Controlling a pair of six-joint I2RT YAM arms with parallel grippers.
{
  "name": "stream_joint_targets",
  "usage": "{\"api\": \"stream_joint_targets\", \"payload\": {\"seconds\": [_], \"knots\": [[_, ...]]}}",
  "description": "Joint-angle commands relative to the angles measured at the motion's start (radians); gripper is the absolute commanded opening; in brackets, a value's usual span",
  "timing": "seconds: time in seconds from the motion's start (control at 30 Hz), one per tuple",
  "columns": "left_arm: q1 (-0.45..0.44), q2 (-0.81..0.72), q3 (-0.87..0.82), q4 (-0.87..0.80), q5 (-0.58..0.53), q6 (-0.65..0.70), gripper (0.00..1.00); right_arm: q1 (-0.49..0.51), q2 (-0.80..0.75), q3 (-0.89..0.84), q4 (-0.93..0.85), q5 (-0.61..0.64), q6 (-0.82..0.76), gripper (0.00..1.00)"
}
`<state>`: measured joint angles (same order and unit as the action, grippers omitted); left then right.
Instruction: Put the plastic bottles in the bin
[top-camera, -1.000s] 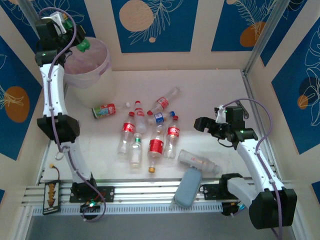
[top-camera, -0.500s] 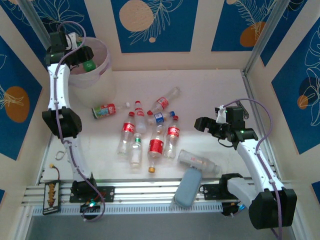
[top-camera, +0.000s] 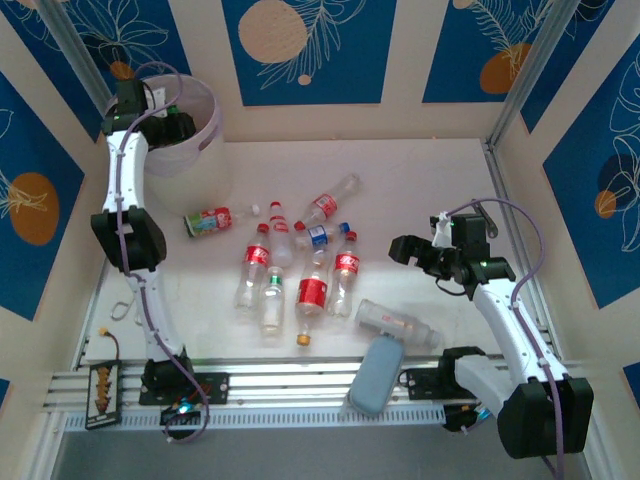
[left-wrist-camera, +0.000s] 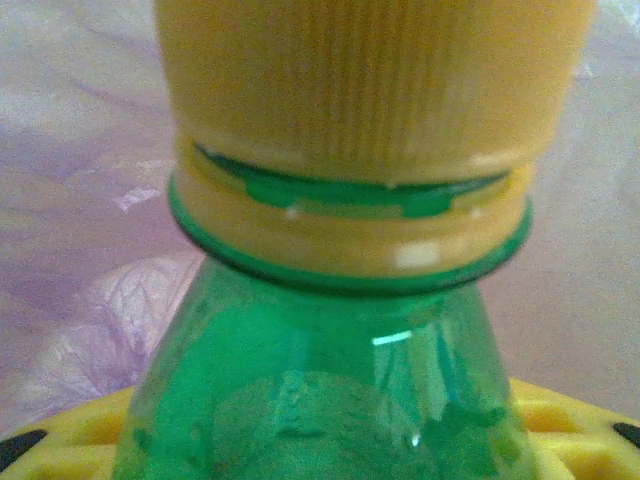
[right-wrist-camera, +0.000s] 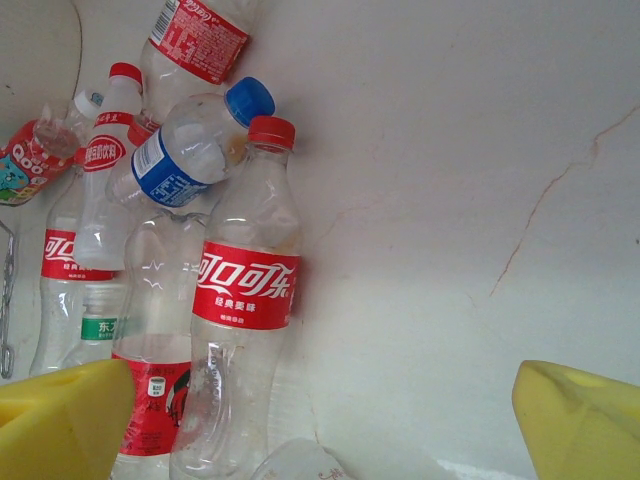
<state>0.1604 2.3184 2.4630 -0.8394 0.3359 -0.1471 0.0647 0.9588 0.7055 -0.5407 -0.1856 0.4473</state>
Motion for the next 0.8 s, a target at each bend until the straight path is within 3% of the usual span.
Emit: {"api": "stream_joint_targets", "payload": {"seconds": [0.0,0.37,0.77], "knots": [[-0.006,-0.002,0.003,-0.007,0.034,0.023,0.58,-0.005,-0.014,-0.011,-0.019,0.002,0.006,0.97],[-0.006,-0.020,0.002,-0.004,0.035,0.027,0.97,-0.005,-0.023,-0.011,-0.029,0.010,0.005,0.97],[-0.006,-0.131,0.004,0.011,-0.004,0.051,1.00,-0.004,-0.024,0.031,-0.112,0.061,0.004,0.96]]}}
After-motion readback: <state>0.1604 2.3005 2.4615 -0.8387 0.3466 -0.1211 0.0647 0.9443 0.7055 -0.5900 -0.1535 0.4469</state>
